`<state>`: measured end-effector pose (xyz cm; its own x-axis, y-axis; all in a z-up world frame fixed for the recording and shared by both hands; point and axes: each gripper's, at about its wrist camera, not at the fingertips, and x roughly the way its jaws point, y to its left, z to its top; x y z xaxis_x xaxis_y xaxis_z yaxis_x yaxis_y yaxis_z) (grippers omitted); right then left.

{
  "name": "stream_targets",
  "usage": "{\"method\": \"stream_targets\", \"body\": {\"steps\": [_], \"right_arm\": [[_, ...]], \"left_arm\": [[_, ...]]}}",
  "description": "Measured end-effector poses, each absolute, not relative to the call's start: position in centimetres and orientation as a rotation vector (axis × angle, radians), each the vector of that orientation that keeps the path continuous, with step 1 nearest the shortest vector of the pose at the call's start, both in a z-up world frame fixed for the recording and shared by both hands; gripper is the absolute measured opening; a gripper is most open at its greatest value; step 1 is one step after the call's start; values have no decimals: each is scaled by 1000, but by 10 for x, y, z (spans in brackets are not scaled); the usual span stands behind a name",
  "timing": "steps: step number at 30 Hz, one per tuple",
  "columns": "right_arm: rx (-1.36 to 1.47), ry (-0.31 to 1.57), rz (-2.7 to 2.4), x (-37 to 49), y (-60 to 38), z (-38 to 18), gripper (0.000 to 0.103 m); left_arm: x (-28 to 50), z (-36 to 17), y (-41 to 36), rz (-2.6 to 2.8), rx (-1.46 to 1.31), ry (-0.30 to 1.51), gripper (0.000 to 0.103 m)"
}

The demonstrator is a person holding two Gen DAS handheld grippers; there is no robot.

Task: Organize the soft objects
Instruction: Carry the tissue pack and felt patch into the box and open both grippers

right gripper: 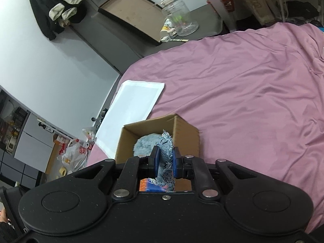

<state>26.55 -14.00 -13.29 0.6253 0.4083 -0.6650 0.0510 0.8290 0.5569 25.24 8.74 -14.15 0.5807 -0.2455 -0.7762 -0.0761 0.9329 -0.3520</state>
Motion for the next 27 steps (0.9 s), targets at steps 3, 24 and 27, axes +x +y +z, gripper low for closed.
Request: {"method": "stream_targets", "body": {"steps": [3,24,27], "right_arm": [[561,885,229,270,-129,-132,13],[559,896,162,252,-143,-136,43],[575,895,149,245,-152,-138,46]], "left_arm": [[253,-142,96,-80,-399,949,34],[258,-141,101,-92,-399,952,61],[253,-136,91,-104,-354,948,69]]}}
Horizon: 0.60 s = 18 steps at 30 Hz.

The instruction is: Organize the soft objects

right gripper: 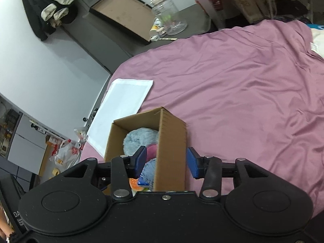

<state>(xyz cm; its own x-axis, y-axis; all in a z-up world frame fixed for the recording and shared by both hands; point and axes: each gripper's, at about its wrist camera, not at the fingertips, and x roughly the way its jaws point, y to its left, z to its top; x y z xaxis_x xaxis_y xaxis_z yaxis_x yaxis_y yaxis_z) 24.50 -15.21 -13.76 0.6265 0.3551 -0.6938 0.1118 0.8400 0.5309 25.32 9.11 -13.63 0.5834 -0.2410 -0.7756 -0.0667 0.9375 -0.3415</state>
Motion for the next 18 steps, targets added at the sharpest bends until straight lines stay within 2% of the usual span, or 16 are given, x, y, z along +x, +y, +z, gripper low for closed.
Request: {"method": "stream_targets", "body": {"steps": [4,6,10,11,14,18], "right_arm": [[585,876,140,235,-164,-134,53],[573,868,133,231,-169,-131,62],[537,851,108,221,-180,-126,71],[538,848,104,219,-184,-126,74],[540,839,97,211,-195,-124,76],[534,830,101,201,-206,-119,87]], "left_arm": [[246,-124,77,-86,-269,930,74],[241,-119,70,-100,-244,925,79],[233,-110,59,-115,-204,924,84],[231,-108,56,-110,-188,921,85],[224,-101,46,-97,-137,920,87],[214,-96,37,-109,-120,940,89]]}}
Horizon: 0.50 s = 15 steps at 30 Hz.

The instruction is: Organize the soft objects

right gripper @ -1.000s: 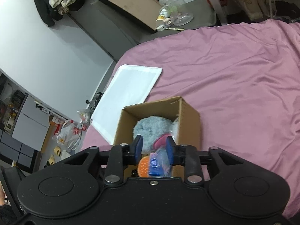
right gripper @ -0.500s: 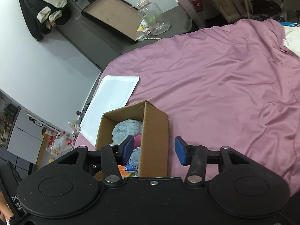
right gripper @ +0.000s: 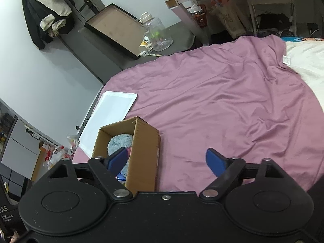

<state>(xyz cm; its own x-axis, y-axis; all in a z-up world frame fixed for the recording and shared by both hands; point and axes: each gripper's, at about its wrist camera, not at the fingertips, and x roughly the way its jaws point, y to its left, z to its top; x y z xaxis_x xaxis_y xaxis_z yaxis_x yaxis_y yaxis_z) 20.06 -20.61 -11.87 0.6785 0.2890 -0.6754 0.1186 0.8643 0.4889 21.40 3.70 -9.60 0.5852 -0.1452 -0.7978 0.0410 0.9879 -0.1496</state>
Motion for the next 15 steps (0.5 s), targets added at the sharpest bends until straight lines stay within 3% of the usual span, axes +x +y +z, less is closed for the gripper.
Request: {"method": "stream_targets", "body": {"steps": [7,15], "right_arm": [[487,797,129,183,-215,-101,103],[386,779,173,161,-214,-76,103]], "left_arm": [[192,-75,30,-74,-110,925,92],[162,-46,25,-46,-91,886,102]]}}
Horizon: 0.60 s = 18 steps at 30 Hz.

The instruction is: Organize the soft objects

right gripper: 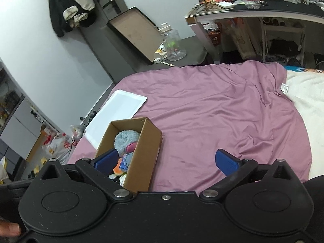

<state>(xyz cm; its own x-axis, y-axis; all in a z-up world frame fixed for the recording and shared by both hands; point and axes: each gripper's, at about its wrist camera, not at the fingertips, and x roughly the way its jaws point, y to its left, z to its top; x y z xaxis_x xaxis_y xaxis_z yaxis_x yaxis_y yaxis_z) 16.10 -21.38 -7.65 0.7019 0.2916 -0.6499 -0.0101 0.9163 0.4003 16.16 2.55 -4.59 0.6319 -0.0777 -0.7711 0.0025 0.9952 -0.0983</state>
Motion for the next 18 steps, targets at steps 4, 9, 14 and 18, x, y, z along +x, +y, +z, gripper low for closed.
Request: {"method": "stream_targets", "body": {"steps": [4,9,14,18], "right_arm": [[365,761,189,150,-217,-69,103],[318,751,209,134,-218,-59,103],[276,725,242,113,-221,-46,103],[256,710,250,99,-225,-39,103]], "left_arm": [[146,-34,23,-32,-96,875,102],[126,-23,17,-25,-87,863,102],[106,-13,12,-17,-91,848,102],[90,-5,7,-10,-99,835,102]]}}
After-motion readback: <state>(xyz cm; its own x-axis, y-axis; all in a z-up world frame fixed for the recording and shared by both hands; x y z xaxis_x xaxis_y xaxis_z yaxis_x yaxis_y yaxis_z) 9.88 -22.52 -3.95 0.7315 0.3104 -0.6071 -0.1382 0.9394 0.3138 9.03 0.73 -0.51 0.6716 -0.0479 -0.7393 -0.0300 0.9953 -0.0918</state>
